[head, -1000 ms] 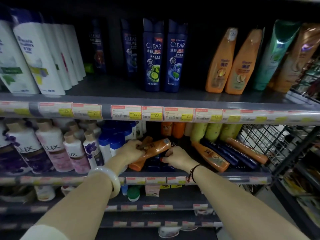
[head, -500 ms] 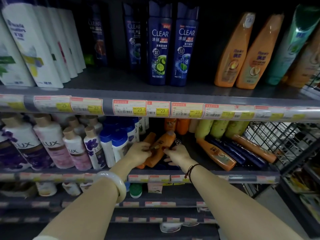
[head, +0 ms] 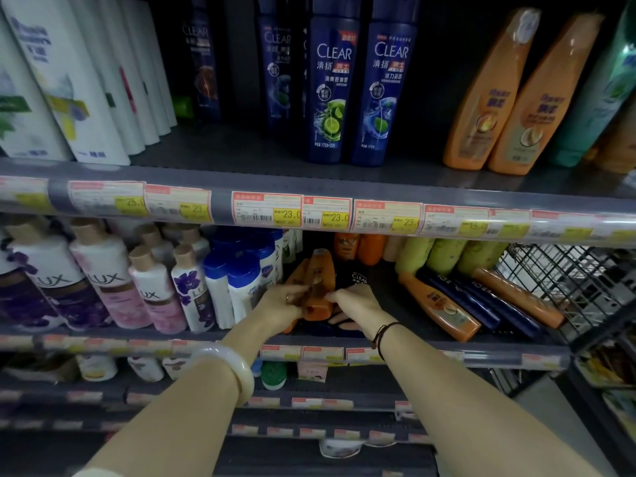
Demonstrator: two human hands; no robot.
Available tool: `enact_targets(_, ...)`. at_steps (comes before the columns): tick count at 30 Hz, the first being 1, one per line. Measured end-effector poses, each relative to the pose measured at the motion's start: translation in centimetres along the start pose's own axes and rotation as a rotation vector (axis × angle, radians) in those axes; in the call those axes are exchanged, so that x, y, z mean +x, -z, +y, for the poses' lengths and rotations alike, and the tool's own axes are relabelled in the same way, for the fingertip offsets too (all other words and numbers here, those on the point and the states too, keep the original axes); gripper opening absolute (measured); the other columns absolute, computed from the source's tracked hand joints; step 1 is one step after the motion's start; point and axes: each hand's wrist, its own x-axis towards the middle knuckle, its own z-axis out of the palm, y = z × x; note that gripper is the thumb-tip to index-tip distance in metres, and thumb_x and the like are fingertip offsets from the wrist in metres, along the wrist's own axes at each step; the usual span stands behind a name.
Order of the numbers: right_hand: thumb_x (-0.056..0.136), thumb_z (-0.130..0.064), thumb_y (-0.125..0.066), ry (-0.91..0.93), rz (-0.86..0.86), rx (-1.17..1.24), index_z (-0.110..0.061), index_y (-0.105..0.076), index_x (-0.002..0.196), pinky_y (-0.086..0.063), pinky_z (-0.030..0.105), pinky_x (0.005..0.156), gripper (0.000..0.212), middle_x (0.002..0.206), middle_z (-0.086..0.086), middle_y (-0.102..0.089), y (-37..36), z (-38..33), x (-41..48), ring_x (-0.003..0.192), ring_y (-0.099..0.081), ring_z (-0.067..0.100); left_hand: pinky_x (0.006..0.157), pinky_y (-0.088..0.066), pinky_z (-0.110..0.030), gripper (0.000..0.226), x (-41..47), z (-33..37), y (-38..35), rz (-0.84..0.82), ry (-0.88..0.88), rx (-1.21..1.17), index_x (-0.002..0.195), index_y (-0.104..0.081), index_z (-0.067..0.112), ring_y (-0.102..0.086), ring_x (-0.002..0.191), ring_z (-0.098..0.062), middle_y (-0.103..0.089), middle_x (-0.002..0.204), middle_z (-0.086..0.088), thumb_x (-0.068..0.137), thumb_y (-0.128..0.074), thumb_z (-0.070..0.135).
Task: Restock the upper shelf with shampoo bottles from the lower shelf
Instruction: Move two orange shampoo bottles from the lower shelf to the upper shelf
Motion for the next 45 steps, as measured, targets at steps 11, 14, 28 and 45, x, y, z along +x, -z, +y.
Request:
enact_targets(11,0.092,-0.013,-0.058,-0.004,-0.138,0.004,-0.004,-0.058,0.113,-0.049,0.025,0.06,0.023,0.083,0.005,-0.065,1.3,0.4,-0.2,0.07,-0.062,0.012,0.109,-0.034,-0.03,0.055,0.4,0.2,-0.3,0.055,0.002,-0.147,0.139,-0.042,0.001,-0.042,0.135,-0.023,-0.045,0.145,-0.015,0.087,-0.058,-0.004)
enact_targets(14,0.091,-0.01,-0.058,0.012,-0.167,-0.022,-0.001,-0.058,0.116,-0.051,0.025,0.063,0.027,0.083,0.004,-0.064,1.6,0.6,-0.3,0.072,-0.062,0.011,0.11,-0.031,-0.03,0.058,0.4,0.0,-0.9,0.072,0.03,-0.165,0.141,-0.036,-0.002,-0.038,0.138,-0.025,-0.039,0.148,-0.017,0.087,-0.058,-0.004)
enact_targets(28,0.091,-0.027,-0.059,0.018,-0.091,-0.004,-0.003,-0.053,0.123,-0.054,0.036,0.076,0.04,0.121,0.017,-0.063,1.0,0.4,-0.5,0.103,-0.063,0.03,0.104,-0.037,-0.027,0.049,0.2,0.3,-0.8,0.178,0.025,-0.119,0.135,-0.047,0.001,-0.048,0.13,-0.026,-0.051,0.14,-0.016,0.088,-0.057,-0.002)
enact_targets(45,0.094,-0.026,-0.055,0.027,-0.044,-0.079,-0.002,-0.048,0.129,-0.051,0.025,0.061,0.043,0.127,0.017,-0.057,2.5,1.0,-0.8,0.115,-0.057,0.031,0.092,-0.047,-0.038,0.032,1.8,-0.7,-1.3,0.255,0.168,0.19,0.118,-0.059,0.005,-0.059,0.11,-0.033,-0.064,0.118,-0.019,0.086,-0.057,0.008)
